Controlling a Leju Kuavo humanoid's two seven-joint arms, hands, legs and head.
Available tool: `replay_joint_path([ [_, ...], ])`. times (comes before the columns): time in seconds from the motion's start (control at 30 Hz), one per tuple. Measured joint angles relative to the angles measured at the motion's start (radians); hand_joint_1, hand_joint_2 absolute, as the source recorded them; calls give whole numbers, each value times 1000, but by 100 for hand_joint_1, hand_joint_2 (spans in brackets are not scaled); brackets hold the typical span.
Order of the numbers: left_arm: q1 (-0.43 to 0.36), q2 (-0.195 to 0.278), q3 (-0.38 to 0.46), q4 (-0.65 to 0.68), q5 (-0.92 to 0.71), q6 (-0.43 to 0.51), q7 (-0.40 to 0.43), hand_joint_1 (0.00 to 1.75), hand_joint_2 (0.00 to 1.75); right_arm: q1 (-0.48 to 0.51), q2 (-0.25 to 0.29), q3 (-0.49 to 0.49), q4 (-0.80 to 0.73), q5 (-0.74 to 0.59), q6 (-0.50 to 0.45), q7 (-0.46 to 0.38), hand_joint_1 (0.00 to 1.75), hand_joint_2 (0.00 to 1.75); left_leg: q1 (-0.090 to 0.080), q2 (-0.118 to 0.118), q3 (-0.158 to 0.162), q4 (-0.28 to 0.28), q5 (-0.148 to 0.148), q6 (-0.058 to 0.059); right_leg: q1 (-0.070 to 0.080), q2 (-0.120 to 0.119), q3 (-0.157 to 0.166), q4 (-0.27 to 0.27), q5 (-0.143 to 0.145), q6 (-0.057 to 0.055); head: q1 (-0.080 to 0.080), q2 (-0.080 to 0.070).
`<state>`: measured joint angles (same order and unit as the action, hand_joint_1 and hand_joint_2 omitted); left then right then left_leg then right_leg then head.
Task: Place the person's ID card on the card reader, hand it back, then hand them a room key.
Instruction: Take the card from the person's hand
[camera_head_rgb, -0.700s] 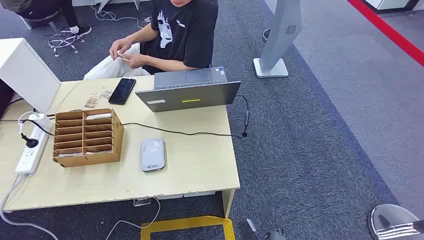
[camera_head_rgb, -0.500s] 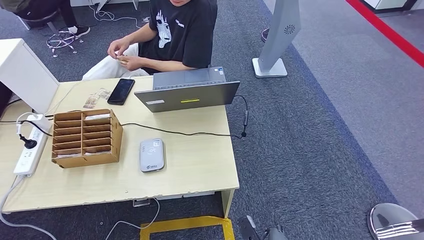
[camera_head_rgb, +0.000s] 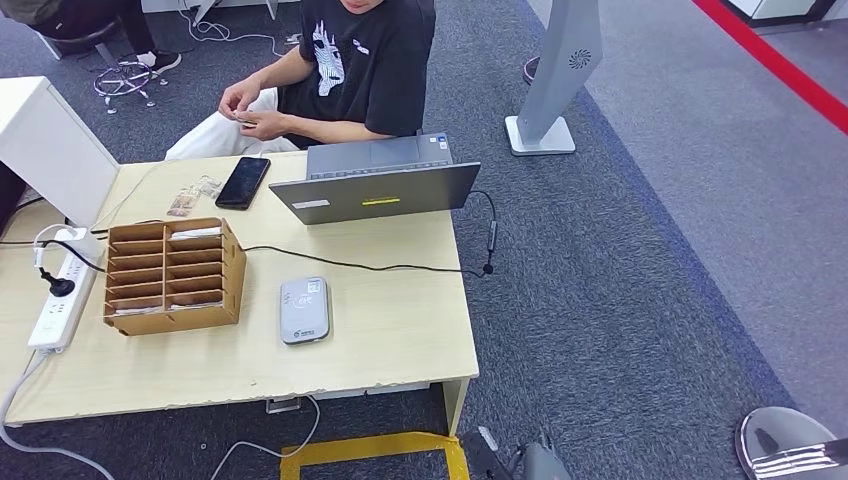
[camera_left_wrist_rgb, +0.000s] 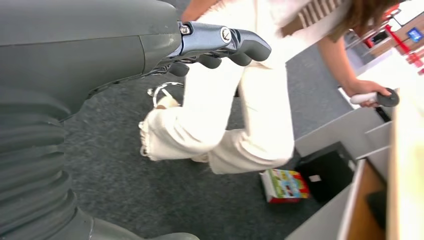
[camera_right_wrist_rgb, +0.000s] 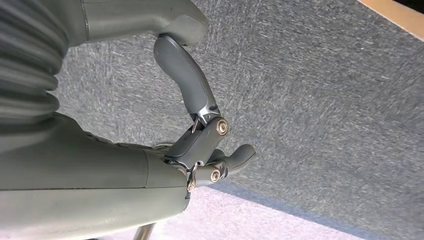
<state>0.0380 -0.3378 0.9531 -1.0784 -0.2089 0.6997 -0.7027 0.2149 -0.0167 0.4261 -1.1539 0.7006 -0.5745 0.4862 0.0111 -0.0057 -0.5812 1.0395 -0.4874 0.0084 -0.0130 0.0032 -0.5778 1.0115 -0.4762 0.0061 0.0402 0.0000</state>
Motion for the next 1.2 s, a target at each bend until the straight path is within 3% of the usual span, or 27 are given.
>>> replay_joint_path([
  [0.4,17,3,-26,-78,14,-22,0,0,175,-22,-21,47,26,-33,-19,-4,0,175,0,0,0,0,0,0,0,0,0,0,0,0,0,0],
  [0.6,66,1,-96,-205,65,-7,0,0,175,-27,-29,70,29,-36,-23,22,0,175,0,0,0,0,0,0,0,0,0,0,0,0,0,0],
  [0.73,116,1,-200,-407,56,-32,0,0,175,-33,-31,81,21,-15,-1,87,0,175,0,0,0,0,0,0,0,0,-1,0,0,0,0,0],
  [0.87,148,10,-405,-649,-84,-39,24,0,175,-45,-28,77,5,14,46,143,0,175,0,-1,0,1,0,0,0,-1,0,0,1,0,1,0],
  [1.0,123,78,-574,-763,-216,-10,106,0,175,-66,-12,59,6,22,77,133,0,175,0,1,1,1,1,0,0,0,-1,0,2,-1,1,0],
  [1.2,-41,229,-730,-732,-435,-8,293,0,175,-115,15,31,44,14,95,73,0,175,1,-1,1,0,4,-3,0,-1,-1,1,3,-2,1,0],
])
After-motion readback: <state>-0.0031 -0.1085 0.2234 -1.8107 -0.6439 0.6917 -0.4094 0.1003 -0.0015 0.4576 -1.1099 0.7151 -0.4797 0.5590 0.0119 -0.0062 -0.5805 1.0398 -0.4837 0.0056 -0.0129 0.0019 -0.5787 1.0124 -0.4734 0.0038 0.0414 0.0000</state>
